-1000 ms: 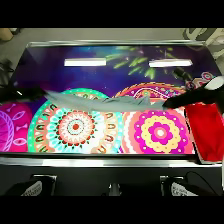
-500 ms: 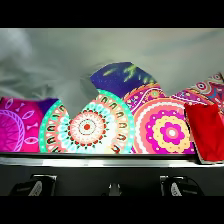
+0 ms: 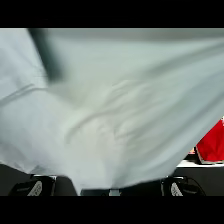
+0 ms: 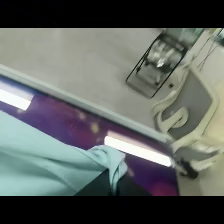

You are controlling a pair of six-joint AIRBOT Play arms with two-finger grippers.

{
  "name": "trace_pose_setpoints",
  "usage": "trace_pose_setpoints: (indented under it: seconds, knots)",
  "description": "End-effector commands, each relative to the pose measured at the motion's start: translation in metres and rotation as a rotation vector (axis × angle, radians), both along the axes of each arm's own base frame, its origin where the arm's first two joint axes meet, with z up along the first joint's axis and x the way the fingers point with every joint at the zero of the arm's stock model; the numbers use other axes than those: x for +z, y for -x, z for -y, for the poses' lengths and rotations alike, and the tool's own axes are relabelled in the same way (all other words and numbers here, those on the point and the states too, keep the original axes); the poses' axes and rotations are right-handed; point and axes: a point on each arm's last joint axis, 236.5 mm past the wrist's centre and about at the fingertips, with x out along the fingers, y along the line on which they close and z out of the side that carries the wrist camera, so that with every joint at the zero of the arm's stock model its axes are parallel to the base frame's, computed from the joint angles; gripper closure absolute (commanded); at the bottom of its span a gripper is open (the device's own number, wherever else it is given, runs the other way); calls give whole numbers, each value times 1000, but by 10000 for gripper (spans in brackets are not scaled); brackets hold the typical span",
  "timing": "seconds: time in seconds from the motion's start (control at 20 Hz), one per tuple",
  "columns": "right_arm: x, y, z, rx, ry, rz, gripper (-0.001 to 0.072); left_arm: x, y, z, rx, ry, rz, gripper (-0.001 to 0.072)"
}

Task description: Fold the shirts.

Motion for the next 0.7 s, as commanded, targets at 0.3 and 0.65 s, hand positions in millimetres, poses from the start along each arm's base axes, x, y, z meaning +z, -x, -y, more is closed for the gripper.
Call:
trace_pose_setpoints:
  seconds: [0.3, 0.65]
  knots:
    - [-344, -130, 2, 125, -90, -1167, 699, -371, -173, -19, -116, -18, -1011, 683]
    - [-465, -250, -21, 113, -102, -1035, 697, -512, -259, -18, -118, -55, -1080, 683]
